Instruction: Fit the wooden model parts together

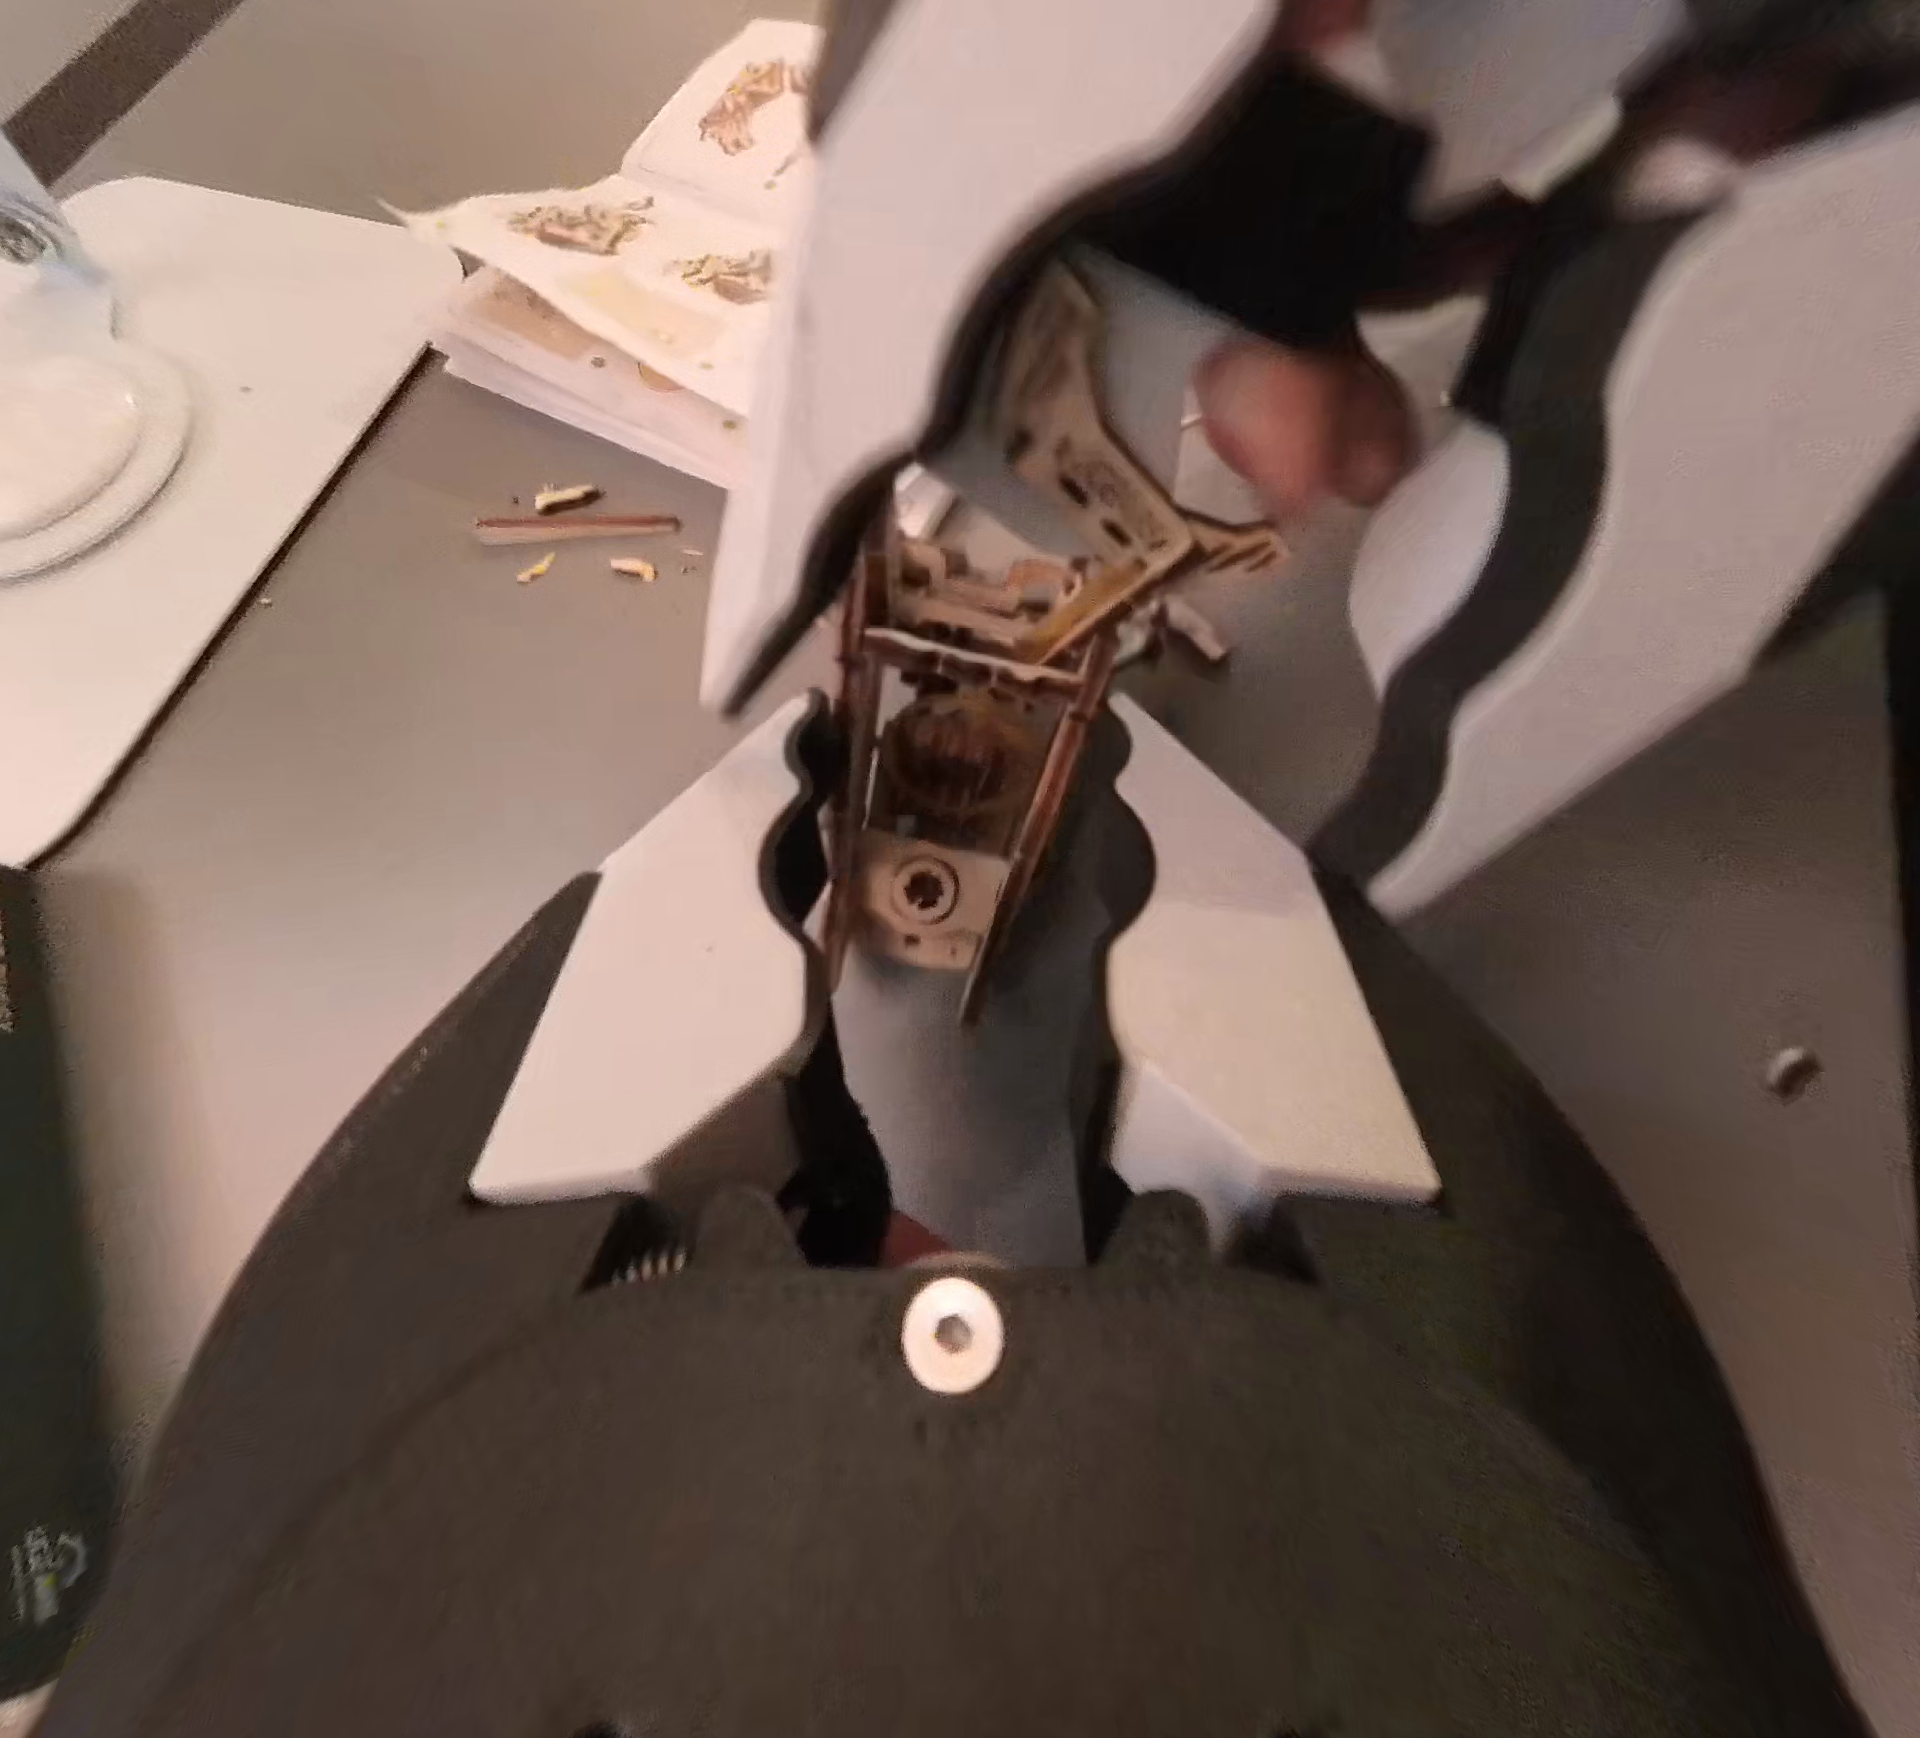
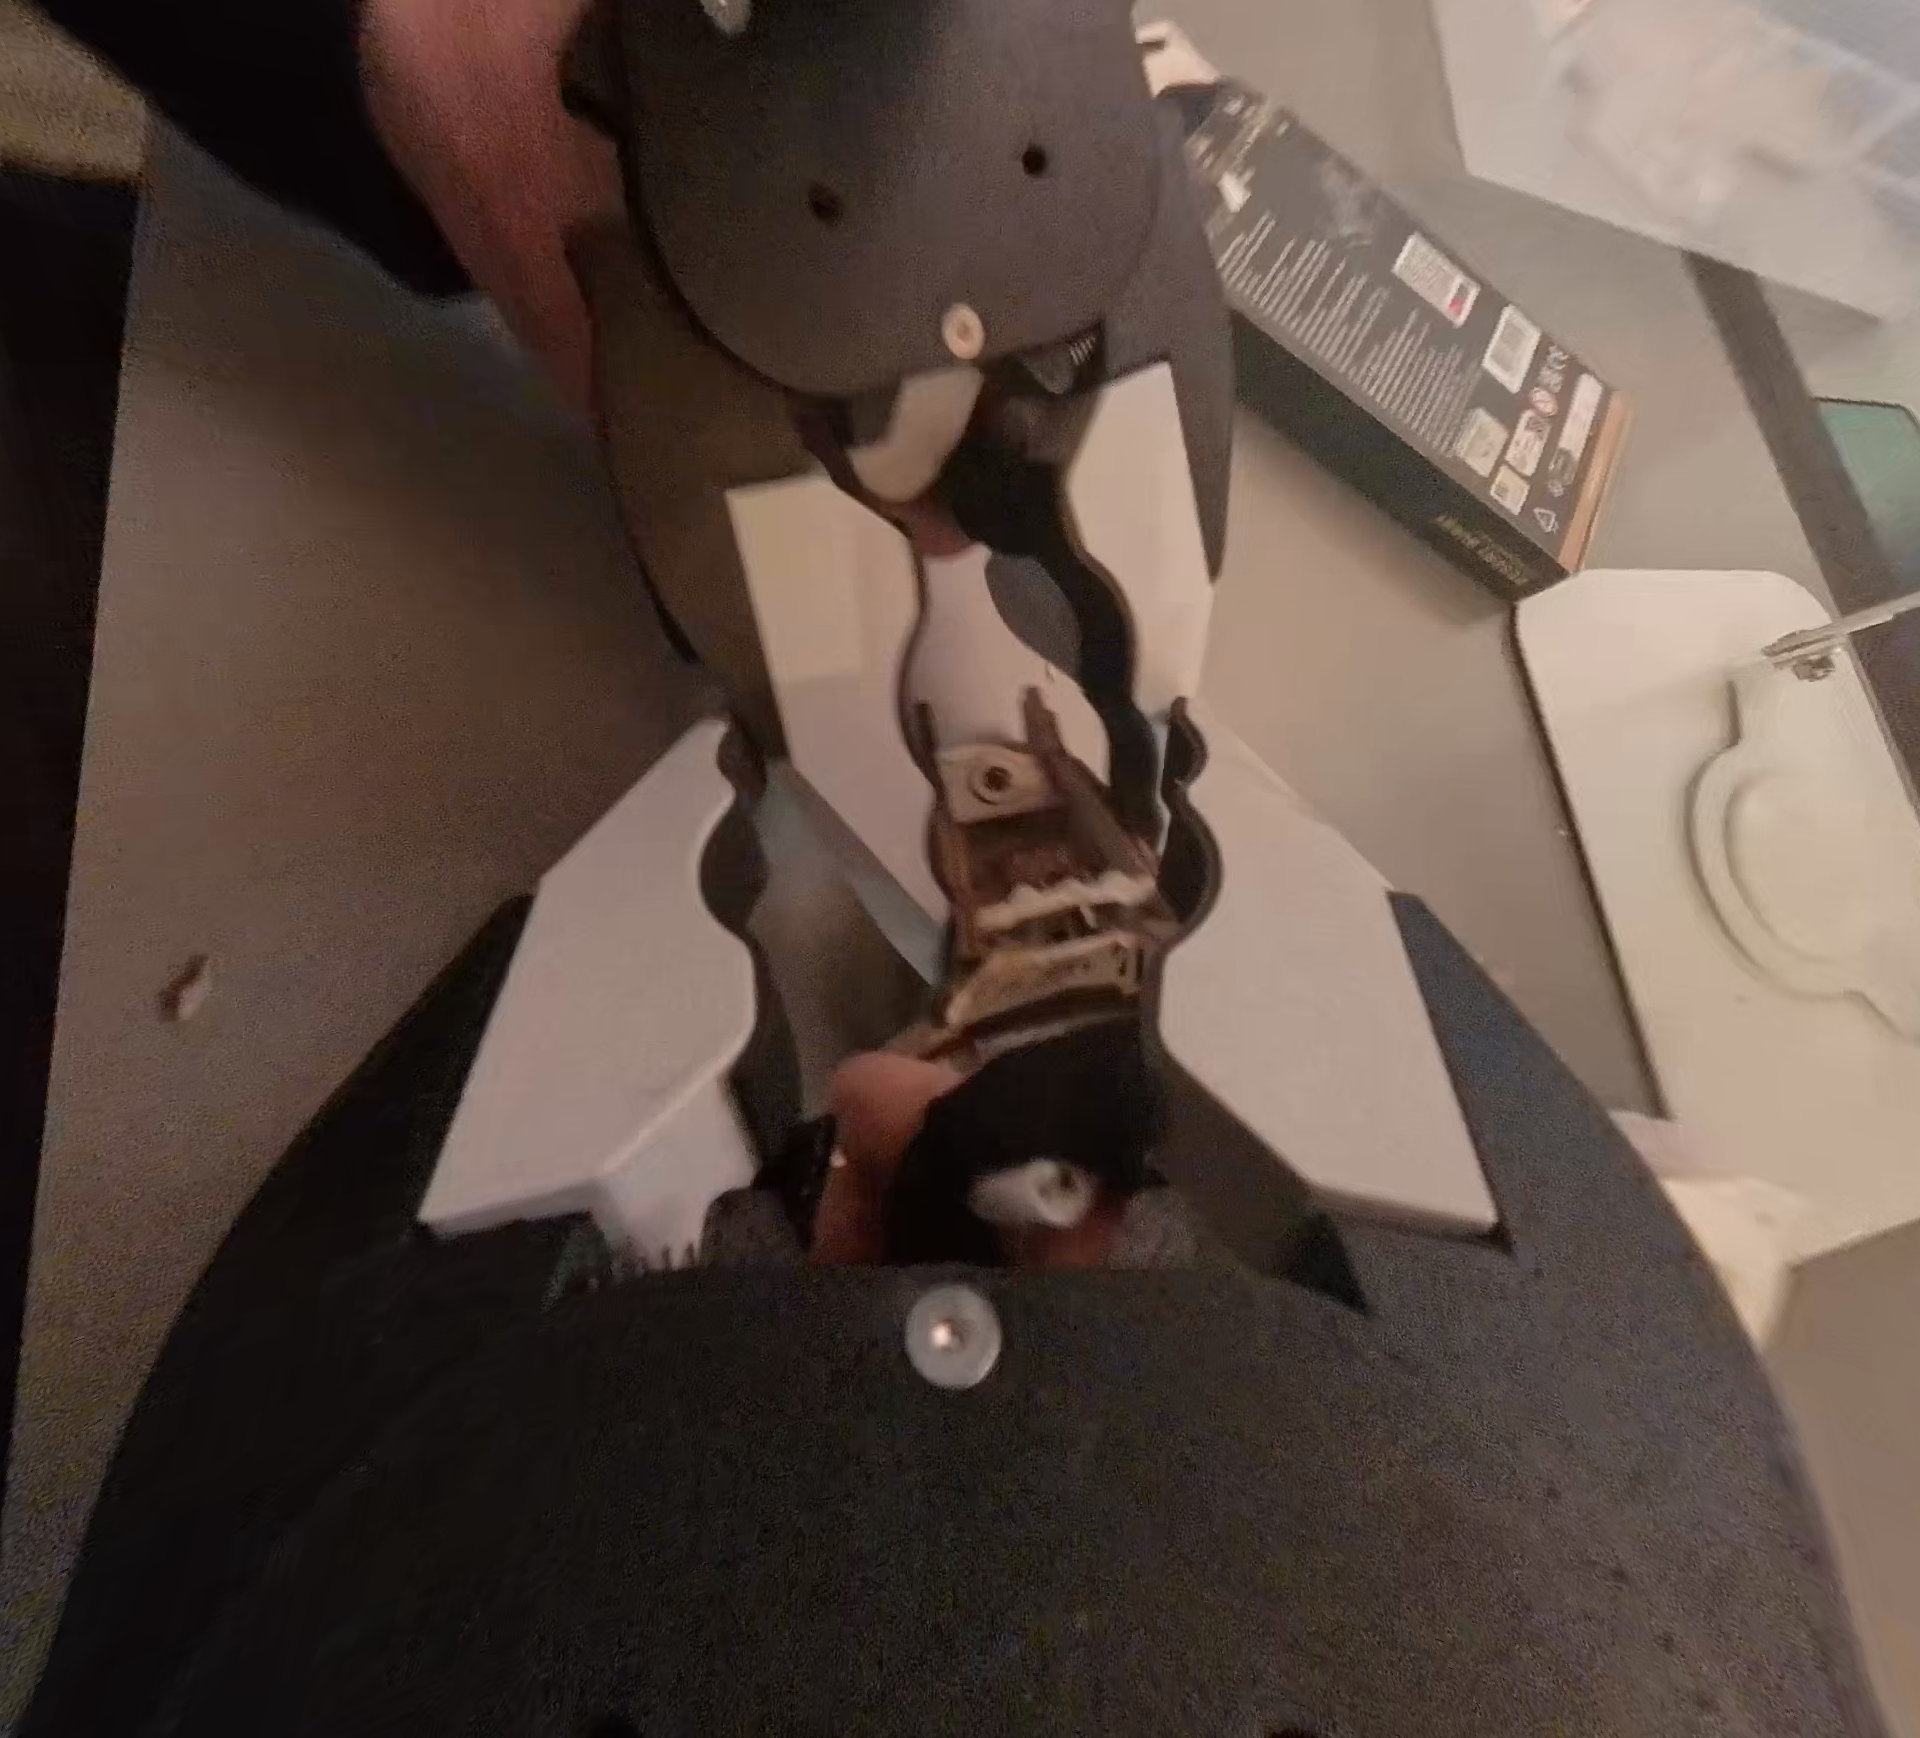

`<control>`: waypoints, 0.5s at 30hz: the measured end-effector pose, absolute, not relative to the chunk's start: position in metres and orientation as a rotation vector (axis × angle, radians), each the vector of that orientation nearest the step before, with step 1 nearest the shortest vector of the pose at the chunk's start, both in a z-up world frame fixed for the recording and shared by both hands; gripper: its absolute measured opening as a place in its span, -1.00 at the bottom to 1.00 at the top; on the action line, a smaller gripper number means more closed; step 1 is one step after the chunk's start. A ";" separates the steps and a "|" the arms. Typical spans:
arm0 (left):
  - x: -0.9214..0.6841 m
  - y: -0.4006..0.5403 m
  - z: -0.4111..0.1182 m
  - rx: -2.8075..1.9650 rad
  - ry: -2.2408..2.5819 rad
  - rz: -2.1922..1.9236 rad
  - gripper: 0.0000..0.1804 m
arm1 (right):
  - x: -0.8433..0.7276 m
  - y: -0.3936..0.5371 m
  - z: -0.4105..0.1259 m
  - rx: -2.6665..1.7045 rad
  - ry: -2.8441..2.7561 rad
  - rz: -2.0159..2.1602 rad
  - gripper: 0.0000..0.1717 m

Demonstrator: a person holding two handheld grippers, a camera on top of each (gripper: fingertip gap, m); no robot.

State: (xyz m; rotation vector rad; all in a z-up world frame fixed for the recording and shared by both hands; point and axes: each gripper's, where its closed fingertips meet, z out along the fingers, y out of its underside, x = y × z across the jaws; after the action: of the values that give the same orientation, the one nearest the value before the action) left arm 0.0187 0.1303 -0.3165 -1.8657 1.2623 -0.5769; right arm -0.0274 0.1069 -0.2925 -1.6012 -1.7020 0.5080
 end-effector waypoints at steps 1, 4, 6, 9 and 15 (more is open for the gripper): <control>0.023 0.129 -0.309 -1.859 1.257 -0.645 -0.50 | -0.020 0.109 -0.287 -1.638 -1.720 0.568 -0.07; 0.019 0.136 -0.316 -1.881 1.287 -0.596 -0.50 | -0.004 0.128 -0.264 -1.642 -1.663 0.628 -0.19; 0.020 0.140 -0.317 -1.899 1.254 -0.627 -0.50 | 0.009 0.134 -0.274 -1.723 -1.690 0.651 -0.13; 0.019 0.141 -0.324 -1.916 1.273 -0.569 -0.32 | 0.027 0.137 -0.275 -1.744 -1.653 0.690 0.11; 0.000 0.143 -0.328 -1.978 1.212 -0.479 -0.01 | 0.073 0.143 -0.266 -1.835 -1.523 0.704 0.45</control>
State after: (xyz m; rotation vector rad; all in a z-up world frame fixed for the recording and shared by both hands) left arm -0.0001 0.1427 -0.3278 -1.9775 1.2124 -0.4790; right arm 0.0732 0.1433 -0.2657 -1.8348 -1.5227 0.7041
